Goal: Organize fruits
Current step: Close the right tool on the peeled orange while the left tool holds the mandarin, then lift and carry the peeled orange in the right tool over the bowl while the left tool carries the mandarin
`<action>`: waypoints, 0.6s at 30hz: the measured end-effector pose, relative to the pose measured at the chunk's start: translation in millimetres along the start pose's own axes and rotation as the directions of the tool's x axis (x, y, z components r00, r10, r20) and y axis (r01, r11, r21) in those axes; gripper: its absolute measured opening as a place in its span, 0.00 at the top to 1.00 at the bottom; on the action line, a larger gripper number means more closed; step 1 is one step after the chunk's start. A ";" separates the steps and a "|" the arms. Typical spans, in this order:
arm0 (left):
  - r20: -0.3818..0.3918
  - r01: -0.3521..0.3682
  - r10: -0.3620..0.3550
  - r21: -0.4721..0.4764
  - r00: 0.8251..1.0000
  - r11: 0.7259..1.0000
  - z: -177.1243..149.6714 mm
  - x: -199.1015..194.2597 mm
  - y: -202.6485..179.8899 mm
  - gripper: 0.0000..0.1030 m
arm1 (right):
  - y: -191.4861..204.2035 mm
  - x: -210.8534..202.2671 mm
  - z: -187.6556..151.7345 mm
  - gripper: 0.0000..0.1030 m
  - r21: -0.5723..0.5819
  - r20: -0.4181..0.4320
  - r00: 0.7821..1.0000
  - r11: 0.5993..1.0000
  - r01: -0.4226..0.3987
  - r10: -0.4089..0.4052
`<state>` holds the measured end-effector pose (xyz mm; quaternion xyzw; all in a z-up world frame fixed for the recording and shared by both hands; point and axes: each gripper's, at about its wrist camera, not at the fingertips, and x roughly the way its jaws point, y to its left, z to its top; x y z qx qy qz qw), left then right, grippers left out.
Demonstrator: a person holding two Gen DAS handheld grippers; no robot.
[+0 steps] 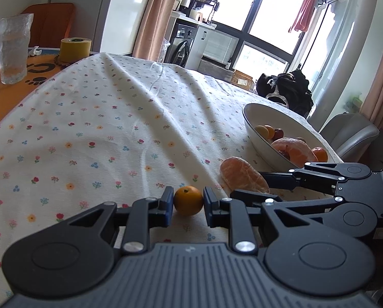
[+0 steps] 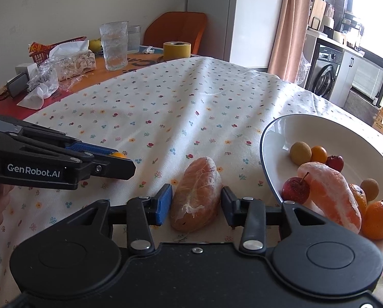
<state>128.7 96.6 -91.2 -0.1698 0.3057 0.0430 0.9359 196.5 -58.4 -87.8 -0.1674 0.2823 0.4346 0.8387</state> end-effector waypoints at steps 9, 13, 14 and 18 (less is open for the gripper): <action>0.005 -0.003 0.003 0.001 1.000 1.000 0.1 -2.1 -0.5 0.78 | 2.8 5.2 3.6 0.61 -0.004 0.004 1.000 1.000 0.009 -0.009; 0.008 -0.006 0.006 0.002 1.000 1.000 0.8 -3.6 -0.1 0.78 | 3.7 8.9 6.0 0.63 -0.008 0.011 1.000 1.000 0.015 -0.015; 0.011 -0.009 0.009 0.001 1.000 1.000 1.4 -4.3 0.2 0.78 | 4.5 9.4 6.3 0.64 -0.014 0.013 1.000 1.000 0.016 -0.016; 0.017 -0.016 0.016 -0.001 1.000 1.000 3.3 -5.9 1.2 0.78 | 7.1 8.1 5.8 0.67 -0.033 0.022 1.000 0.999 0.020 -0.019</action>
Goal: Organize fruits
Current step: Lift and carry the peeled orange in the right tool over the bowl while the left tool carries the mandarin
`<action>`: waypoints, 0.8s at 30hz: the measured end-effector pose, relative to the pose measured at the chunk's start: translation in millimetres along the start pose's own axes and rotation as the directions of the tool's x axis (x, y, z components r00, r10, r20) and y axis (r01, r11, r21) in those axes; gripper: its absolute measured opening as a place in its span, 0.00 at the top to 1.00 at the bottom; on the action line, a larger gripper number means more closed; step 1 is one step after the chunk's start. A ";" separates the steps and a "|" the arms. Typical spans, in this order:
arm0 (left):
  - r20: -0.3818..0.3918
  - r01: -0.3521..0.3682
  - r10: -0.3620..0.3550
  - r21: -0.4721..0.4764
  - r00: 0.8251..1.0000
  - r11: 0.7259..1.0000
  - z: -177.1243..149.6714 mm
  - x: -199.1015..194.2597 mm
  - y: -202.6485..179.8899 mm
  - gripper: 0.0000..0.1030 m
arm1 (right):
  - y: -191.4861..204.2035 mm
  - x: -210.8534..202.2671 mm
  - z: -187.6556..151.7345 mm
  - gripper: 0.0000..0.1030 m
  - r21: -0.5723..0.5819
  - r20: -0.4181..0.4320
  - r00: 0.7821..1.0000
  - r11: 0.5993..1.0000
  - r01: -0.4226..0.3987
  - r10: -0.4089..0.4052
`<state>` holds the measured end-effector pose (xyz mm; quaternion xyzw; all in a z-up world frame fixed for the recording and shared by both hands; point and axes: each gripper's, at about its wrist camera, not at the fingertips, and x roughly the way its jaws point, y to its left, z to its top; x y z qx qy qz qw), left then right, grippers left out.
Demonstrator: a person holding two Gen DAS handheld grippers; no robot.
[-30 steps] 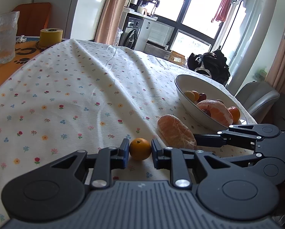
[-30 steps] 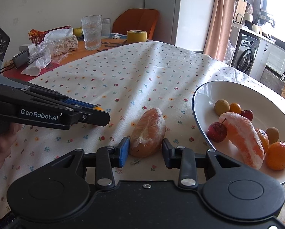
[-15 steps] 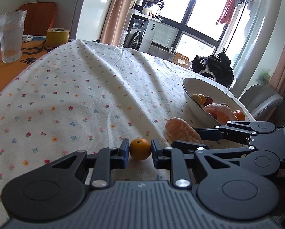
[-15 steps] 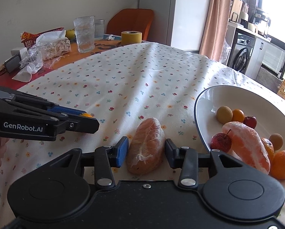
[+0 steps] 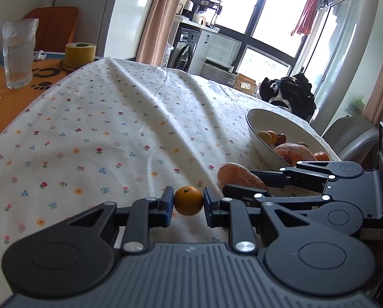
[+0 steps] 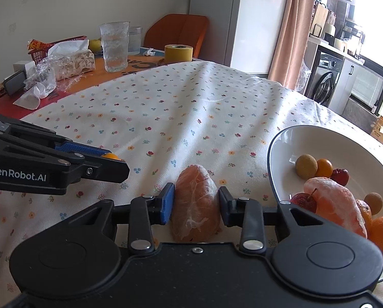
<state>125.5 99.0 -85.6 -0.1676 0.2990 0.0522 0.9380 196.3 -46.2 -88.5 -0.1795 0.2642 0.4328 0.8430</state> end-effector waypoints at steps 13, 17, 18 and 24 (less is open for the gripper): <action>0.017 -0.006 0.005 0.012 1.000 1.000 4.2 -4.7 -5.5 0.78 | -4.3 -18.9 2.9 0.80 0.035 0.042 0.998 0.998 -0.052 0.050; 0.016 -0.011 0.011 0.008 1.000 1.000 4.8 -3.8 -5.0 0.78 | -2.4 -23.9 4.6 0.81 0.040 0.064 0.996 0.997 -0.062 0.059; 0.016 -0.011 0.011 0.007 1.000 1.000 4.8 -4.2 -4.8 0.78 | -2.3 -24.9 5.4 0.81 0.041 0.069 0.996 0.997 -0.064 0.061; 0.024 -0.008 0.008 0.010 1.000 1.000 7.8 -6.8 -6.6 0.78 | -4.4 -33.7 9.8 0.81 0.046 0.100 0.993 0.997 -0.065 0.060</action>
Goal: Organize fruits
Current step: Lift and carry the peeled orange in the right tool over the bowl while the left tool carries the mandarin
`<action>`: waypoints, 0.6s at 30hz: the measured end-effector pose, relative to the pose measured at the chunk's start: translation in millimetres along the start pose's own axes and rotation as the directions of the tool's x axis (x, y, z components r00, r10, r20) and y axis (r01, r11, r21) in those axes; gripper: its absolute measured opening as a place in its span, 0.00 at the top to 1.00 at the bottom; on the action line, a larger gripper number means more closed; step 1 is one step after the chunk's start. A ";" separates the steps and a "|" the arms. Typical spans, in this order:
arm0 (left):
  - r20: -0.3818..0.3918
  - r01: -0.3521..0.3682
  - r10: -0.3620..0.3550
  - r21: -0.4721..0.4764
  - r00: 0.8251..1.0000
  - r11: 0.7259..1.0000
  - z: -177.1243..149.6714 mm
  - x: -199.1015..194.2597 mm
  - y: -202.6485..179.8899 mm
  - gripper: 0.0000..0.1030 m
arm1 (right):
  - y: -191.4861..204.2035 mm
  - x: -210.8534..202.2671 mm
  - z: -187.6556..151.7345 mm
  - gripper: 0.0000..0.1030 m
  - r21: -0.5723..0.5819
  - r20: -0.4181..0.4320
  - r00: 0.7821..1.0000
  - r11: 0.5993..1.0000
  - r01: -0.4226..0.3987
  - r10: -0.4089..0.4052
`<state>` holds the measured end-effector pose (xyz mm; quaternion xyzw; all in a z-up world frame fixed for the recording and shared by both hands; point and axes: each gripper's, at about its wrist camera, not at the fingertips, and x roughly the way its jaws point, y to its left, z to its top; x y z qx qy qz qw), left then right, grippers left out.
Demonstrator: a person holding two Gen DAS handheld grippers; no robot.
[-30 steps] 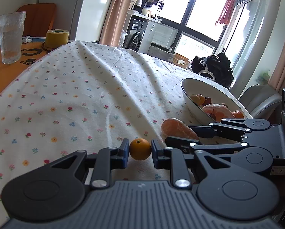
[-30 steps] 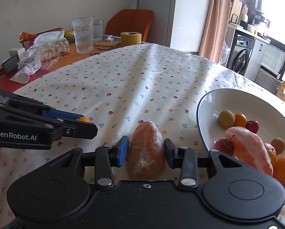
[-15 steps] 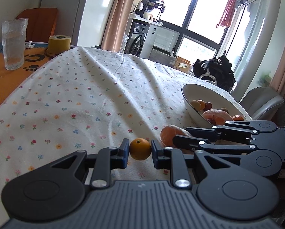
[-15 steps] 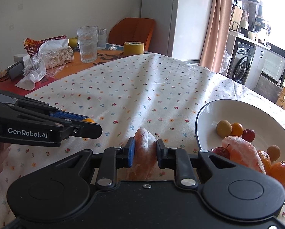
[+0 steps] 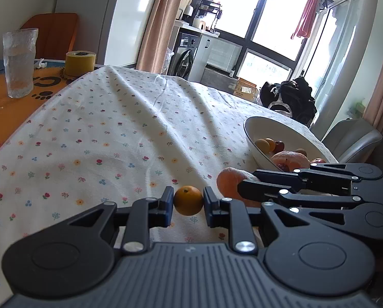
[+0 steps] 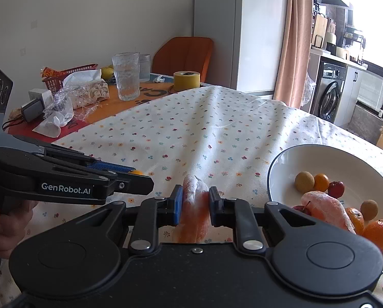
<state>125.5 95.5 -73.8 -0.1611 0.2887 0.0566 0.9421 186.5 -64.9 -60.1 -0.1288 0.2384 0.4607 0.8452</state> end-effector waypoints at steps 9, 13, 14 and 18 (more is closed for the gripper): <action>0.019 0.020 -0.021 0.047 1.000 0.999 13.5 2.5 -19.8 0.78 | -22.5 -25.3 5.9 0.81 0.026 0.060 0.996 0.998 0.059 -0.060; 0.026 0.035 -0.037 0.078 0.999 0.996 20.4 6.0 -34.2 0.78 | -36.7 -34.5 5.4 0.81 0.041 0.076 0.993 0.995 0.090 -0.093; 0.028 0.039 -0.042 0.087 0.999 0.995 22.3 7.6 -39.3 0.78 | -40.5 -37.0 5.2 0.81 0.044 0.081 0.992 0.994 0.099 -0.102; 0.025 0.050 -0.053 0.114 0.998 0.992 27.6 15.2 -53.0 0.78 | -55.4 -45.2 3.6 0.81 0.063 0.095 0.986 0.989 0.133 -0.138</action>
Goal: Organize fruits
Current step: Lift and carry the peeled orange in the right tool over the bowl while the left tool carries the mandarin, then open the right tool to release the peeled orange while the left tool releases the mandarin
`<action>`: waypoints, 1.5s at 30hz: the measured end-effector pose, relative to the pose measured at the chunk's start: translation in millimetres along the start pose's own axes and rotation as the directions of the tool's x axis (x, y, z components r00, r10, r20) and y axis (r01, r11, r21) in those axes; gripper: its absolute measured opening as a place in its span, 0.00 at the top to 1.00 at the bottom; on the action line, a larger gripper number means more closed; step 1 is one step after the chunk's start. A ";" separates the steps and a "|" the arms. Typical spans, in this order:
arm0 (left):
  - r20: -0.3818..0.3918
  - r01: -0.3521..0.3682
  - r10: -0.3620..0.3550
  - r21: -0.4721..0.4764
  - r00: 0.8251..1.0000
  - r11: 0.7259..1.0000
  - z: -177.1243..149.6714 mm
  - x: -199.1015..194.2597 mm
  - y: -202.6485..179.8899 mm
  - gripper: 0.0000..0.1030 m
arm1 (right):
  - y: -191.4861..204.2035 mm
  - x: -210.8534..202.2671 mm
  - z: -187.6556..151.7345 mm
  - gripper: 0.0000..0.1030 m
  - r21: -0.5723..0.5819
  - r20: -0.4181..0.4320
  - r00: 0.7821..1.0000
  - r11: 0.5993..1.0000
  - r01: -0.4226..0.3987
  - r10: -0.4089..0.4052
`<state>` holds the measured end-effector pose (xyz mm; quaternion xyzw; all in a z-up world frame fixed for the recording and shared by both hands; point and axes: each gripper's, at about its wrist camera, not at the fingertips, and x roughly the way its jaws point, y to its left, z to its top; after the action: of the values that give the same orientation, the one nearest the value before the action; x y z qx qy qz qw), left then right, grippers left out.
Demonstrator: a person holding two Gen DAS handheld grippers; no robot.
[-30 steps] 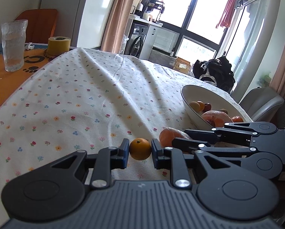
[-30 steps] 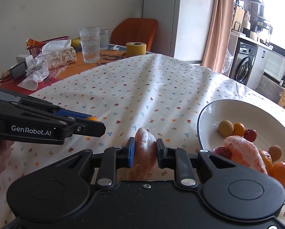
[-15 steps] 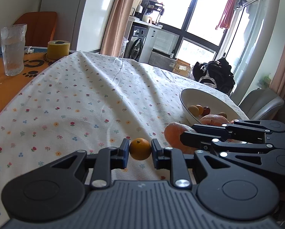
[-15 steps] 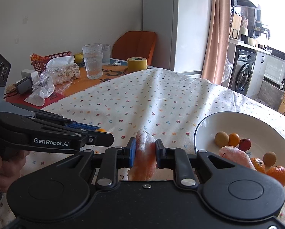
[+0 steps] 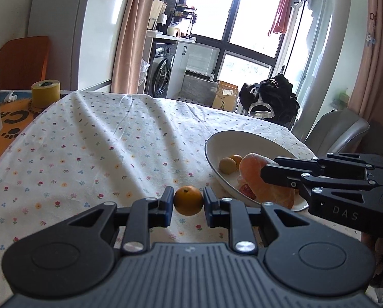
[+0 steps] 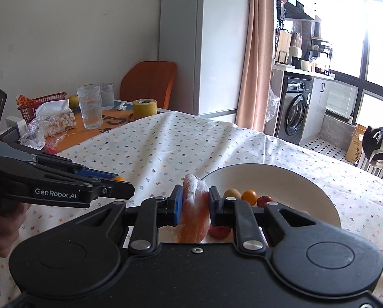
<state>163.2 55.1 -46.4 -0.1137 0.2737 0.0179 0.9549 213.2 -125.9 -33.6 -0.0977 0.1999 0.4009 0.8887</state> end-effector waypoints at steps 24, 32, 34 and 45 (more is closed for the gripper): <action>-0.032 0.056 -0.053 0.107 0.998 0.993 39.5 65.1 -47.3 0.78 | -78.1 -1.6 -6.2 0.81 0.075 0.036 0.989 0.987 0.143 -0.146; -0.015 0.046 -0.045 0.078 0.999 0.996 48.8 75.0 -50.7 0.71 | -90.4 6.8 -5.5 0.81 0.087 0.035 0.987 0.985 0.151 -0.154; -0.016 0.044 -0.043 0.065 0.999 0.997 50.2 74.5 -48.6 0.71 | -91.8 8.9 -4.7 0.81 0.084 0.034 0.987 0.985 0.153 -0.156; -0.015 0.001 0.000 0.061 1.000 0.998 48.4 61.2 -39.1 0.47 | -92.3 19.5 7.4 0.79 0.081 0.034 0.990 0.988 0.131 -0.134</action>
<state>244.0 26.3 -30.6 -0.0849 0.2813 0.0086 0.9558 296.3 -171.1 -34.1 -0.0676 0.1909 0.3347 0.9203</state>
